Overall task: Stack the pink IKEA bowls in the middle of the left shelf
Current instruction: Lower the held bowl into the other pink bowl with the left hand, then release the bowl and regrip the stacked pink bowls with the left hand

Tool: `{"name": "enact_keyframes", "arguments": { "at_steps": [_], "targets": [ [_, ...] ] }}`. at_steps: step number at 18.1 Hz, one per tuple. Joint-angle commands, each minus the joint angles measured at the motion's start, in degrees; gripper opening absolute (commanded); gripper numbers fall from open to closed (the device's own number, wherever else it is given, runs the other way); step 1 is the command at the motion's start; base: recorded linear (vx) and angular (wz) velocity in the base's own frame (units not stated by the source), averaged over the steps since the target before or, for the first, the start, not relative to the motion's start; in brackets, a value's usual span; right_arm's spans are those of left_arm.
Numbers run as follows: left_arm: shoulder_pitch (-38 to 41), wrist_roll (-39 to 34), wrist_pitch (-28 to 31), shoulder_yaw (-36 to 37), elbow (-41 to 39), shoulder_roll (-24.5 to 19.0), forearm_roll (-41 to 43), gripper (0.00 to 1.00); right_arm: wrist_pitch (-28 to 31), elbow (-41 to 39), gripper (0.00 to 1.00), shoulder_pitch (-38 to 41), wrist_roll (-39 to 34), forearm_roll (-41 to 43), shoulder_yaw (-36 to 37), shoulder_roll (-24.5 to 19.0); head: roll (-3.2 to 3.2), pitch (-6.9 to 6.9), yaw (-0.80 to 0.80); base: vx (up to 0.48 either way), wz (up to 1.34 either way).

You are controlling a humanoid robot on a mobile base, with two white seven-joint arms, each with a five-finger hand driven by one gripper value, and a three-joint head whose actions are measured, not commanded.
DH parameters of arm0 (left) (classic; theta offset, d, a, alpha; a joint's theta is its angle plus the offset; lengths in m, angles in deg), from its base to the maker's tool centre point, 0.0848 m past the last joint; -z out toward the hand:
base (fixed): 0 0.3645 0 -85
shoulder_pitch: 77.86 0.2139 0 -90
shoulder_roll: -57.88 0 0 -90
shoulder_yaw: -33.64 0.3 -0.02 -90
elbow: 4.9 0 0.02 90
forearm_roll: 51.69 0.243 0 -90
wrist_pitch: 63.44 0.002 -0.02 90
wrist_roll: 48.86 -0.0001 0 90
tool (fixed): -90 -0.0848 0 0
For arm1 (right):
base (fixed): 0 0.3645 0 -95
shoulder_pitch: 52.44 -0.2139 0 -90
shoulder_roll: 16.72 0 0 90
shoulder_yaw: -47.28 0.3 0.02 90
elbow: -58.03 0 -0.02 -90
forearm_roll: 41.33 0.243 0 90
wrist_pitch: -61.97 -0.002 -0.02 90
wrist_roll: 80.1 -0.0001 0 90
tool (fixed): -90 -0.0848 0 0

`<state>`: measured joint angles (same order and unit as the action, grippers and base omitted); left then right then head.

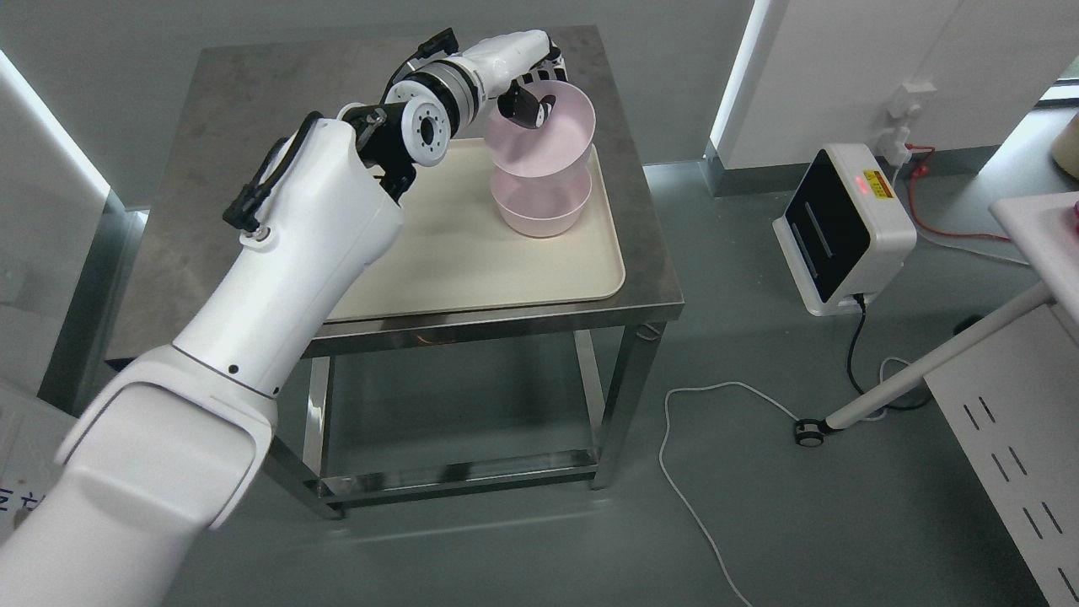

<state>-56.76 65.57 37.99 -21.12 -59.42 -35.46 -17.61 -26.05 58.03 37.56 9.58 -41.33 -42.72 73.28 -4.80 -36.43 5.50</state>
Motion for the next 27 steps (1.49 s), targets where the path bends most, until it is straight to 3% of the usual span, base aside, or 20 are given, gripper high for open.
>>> {"name": "enact_keyframes", "arguments": {
  "at_steps": [1, 6, 8, 13, 18, 20, 21, 23, 27],
  "targets": [
    [2.0, 0.3, -0.3, -0.6, -2.5, 2.1, 3.6, 0.04, 0.0, -1.9, 1.00, 1.7, 0.0, 0.0, 0.6, 1.0, 0.00, 0.00, 0.00, 0.000, 0.00],
    [2.2, 0.3, -0.7, -0.6, -2.3, 0.7, 3.6, 0.10, 0.0, -1.9, 1.00, 1.7, 0.0, 0.0, 0.6, 1.0, 0.00, 0.00, 0.00, 0.000, 0.00],
    [2.3, 0.3, -0.8, -0.7, -2.3, 0.7, 3.6, 0.28, 0.0, -1.9, 1.00, 1.7, 0.0, 0.0, 0.7, 1.0, 0.00, 0.00, 0.00, 0.000, 0.00],
    [2.2, 0.3, -0.8, -2.1, -2.3, -0.3, 3.5, 0.54, 0.0, -1.9, 1.00, 1.7, 0.0, 0.0, 0.6, 1.0, 0.00, 0.00, 0.00, 0.000, 0.00],
    [0.3, 0.5, -0.8, -14.5, -8.5, 0.0, 2.9, 0.71, 0.0, -1.9, 1.00, 1.7, 0.0, 0.0, 0.6, 1.0, 0.00, 0.00, 0.00, 0.000, 0.00],
    [4.3, 7.1, -1.2, -21.9, -14.7, -0.3, 2.7, 0.91, 0.0, -1.9, 1.00, 1.7, 0.0, 0.0, 0.6, 1.0, 0.00, 0.00, 0.00, 0.000, 0.00],
    [6.7, 12.1, -2.9, -25.6, -17.5, -0.3, 2.7, 0.97, 0.0, -1.9, 1.00, 1.7, 0.0, 0.0, 0.6, 1.0, 0.00, 0.00, 0.00, 0.000, 0.00],
    [11.4, 14.0, -8.4, -30.6, -21.7, 0.8, 2.7, 0.99, 0.0, -1.9, 1.00, 1.7, 0.0, 0.0, 0.6, 1.0, 0.00, 0.00, 0.00, 0.000, 0.00],
    [22.8, 12.8, -31.5, -36.3, -23.8, 2.3, 2.7, 0.99, 0.0, -1.9, 1.00, 1.7, 0.0, 0.0, 0.6, 1.0, 0.00, 0.00, 0.00, 0.000, 0.00]
  ]
}}
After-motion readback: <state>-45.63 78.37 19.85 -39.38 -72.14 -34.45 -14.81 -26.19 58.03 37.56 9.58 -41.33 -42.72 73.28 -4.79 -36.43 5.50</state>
